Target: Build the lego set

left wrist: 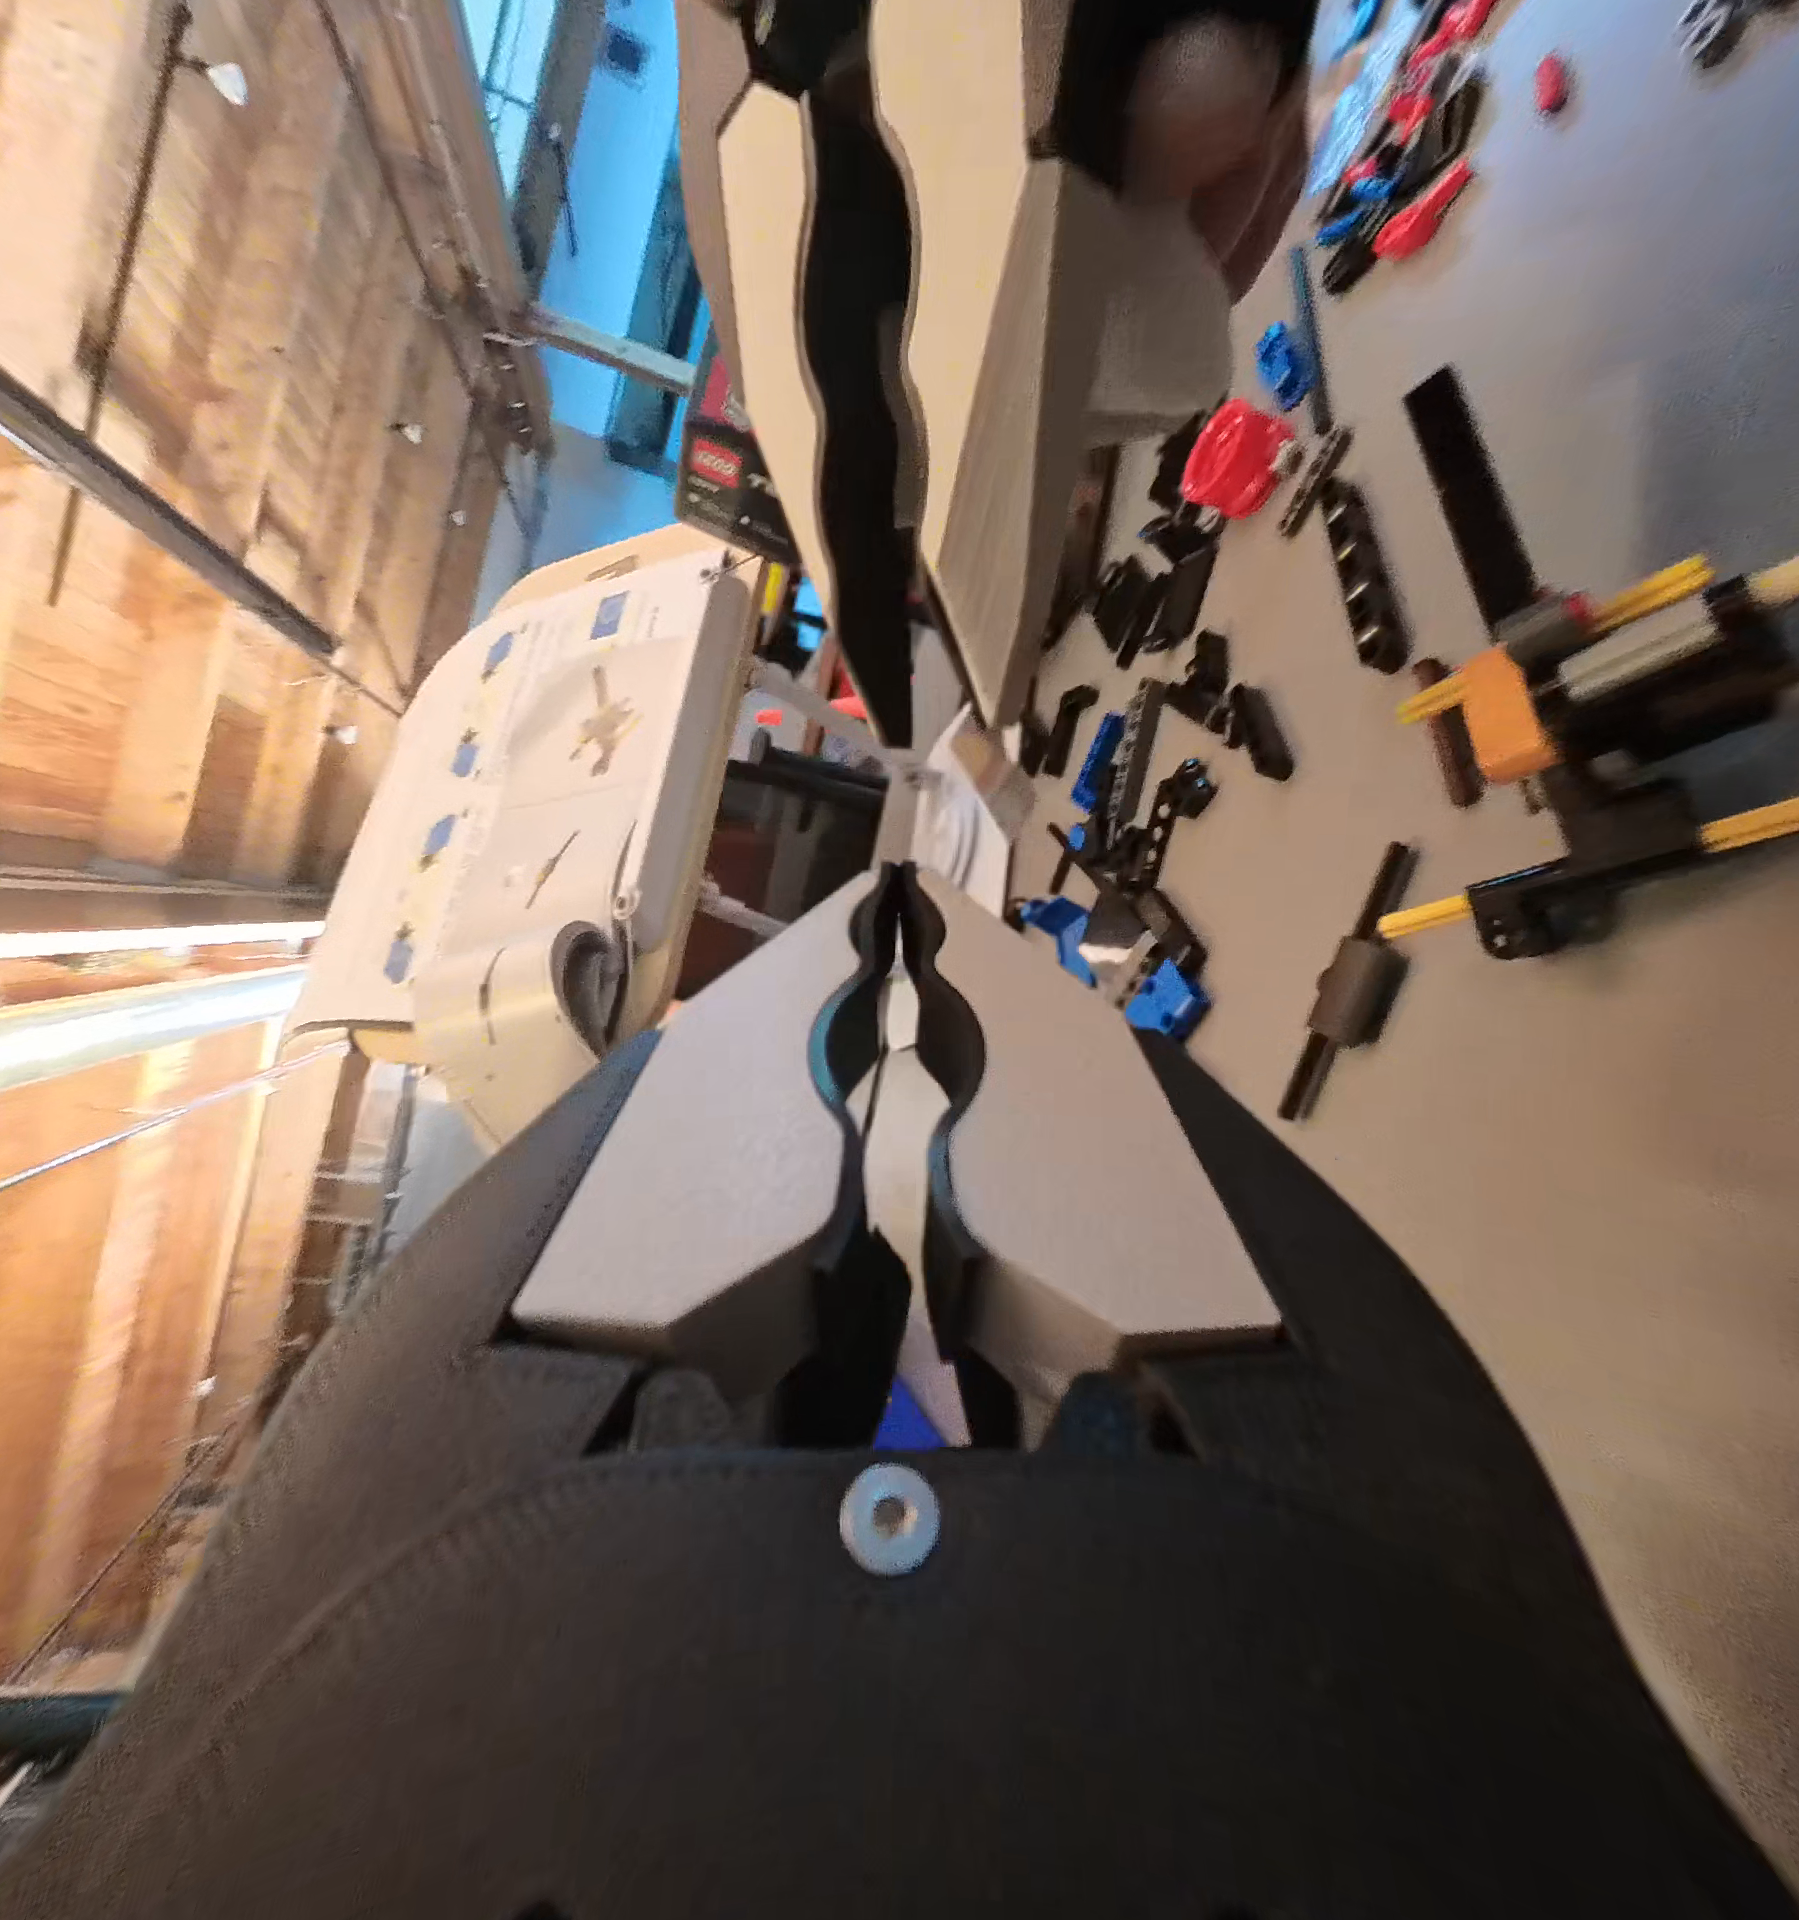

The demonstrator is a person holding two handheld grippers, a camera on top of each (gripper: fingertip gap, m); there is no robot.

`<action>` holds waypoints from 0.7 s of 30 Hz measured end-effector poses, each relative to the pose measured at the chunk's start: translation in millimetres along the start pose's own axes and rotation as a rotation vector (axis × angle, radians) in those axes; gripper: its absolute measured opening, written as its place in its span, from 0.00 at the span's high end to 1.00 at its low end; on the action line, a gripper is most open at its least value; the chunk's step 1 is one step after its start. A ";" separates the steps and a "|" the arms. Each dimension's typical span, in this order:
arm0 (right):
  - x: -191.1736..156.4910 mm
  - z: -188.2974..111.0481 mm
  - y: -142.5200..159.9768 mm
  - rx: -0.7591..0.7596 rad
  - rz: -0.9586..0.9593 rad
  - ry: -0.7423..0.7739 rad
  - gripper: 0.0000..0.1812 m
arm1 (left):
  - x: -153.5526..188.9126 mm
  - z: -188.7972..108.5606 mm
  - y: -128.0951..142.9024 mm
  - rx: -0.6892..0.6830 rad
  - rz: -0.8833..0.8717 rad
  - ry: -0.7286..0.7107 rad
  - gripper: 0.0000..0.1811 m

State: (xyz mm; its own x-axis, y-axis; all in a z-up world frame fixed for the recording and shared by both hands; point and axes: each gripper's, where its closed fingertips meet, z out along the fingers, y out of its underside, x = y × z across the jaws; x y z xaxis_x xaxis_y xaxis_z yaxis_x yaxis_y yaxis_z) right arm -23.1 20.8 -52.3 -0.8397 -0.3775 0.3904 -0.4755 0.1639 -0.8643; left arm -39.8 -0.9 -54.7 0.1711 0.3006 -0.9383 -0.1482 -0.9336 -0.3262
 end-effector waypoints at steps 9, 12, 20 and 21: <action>12.4 -6.0 -4.6 -0.019 -0.106 0.106 1.00 | 8.6 0.6 13.3 0.030 -0.426 0.190 1.00; 10.7 -3.0 10.5 -0.096 -0.238 0.078 1.00 | 26.4 0.4 29.5 -0.023 -0.637 0.384 0.96; -6.6 20.0 46.6 -0.159 -0.401 -0.143 1.00 | 74.9 4.4 48.5 -0.103 -0.573 0.557 0.94; -8.0 23.5 50.3 -0.165 -0.409 -0.165 1.00 | 78.9 6.5 50.5 -0.117 -0.549 0.560 0.94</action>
State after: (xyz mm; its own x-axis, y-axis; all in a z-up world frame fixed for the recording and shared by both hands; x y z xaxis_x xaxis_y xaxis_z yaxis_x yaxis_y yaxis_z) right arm -34.2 10.6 -106.4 -0.5282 -0.5790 0.6211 -0.8051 0.1090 -0.5831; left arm -40.1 -23.1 -145.9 0.6591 0.6106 -0.4389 0.1975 -0.7037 -0.6825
